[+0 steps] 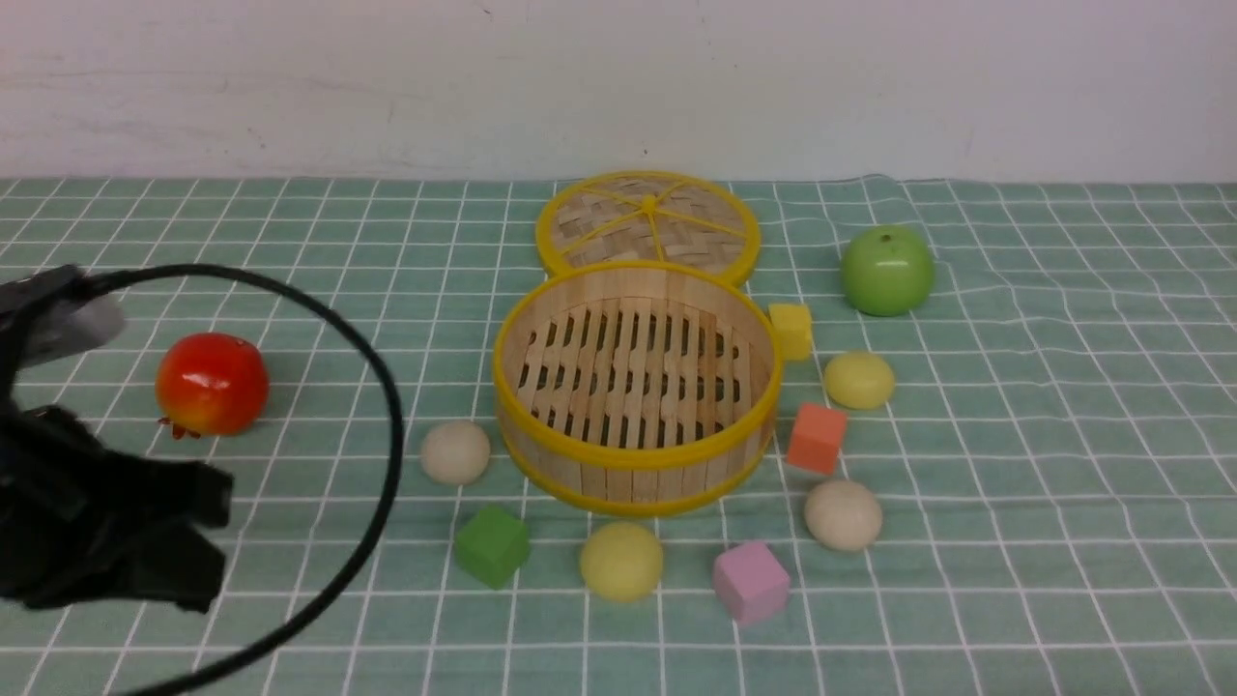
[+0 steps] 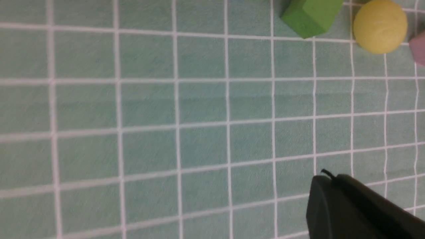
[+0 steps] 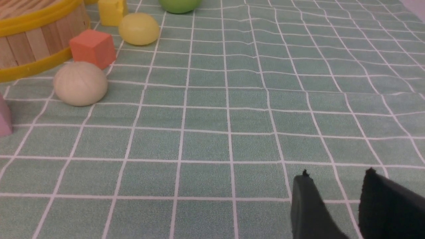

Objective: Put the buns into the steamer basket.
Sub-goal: Use the left arm to grab a steamed stuffed bun

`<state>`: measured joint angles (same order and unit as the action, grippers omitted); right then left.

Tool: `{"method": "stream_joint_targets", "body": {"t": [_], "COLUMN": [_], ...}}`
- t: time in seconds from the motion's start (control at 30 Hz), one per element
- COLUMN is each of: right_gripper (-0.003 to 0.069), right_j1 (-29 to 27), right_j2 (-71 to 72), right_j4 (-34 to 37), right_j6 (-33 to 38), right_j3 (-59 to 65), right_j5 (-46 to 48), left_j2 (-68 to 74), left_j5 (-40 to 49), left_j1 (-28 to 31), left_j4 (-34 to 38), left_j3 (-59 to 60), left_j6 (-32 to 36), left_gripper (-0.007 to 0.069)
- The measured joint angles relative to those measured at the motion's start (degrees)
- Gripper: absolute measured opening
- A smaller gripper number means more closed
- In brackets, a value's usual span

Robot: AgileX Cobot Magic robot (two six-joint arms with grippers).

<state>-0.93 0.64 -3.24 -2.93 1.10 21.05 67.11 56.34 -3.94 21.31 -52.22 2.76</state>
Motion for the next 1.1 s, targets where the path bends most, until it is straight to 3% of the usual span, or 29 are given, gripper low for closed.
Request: {"method": "stream_joint_targets", "body": {"t": [0.17,0.4,0.7,0.93,1.1], "right_gripper": [0.024,0.024,0.024,0.024,0.024], "right_j1": [0.0,0.0,0.0,0.0,0.0], "right_j2": [0.0,0.0,0.0,0.0,0.0], "right_j4": [0.0,0.0,0.0,-0.02,-0.02], "right_j6": [0.0,0.0,0.0,0.0,0.0], "right_j3": [0.0,0.0,0.0,0.0,0.0], "right_j5": [0.0,0.0,0.0,0.0,0.0], "left_j2": [10.14,23.81,39.69,48.26,49.54], "left_j5": [-3.63,-4.12,-5.28,-5.56,-8.43], "left_j1": [-6.89,-14.62,-13.06,-10.55,-10.61], "left_j4": [-0.12,-6.04,-9.55,-11.1,-11.21], "left_j3": [-7.37,-18.39,-32.77,-39.18,-39.31], "left_j6": [2.92,2.52,1.63,1.41,1.41], "left_gripper": [-0.0014,-0.0014,-0.0003,0.0213,0.0293]}}
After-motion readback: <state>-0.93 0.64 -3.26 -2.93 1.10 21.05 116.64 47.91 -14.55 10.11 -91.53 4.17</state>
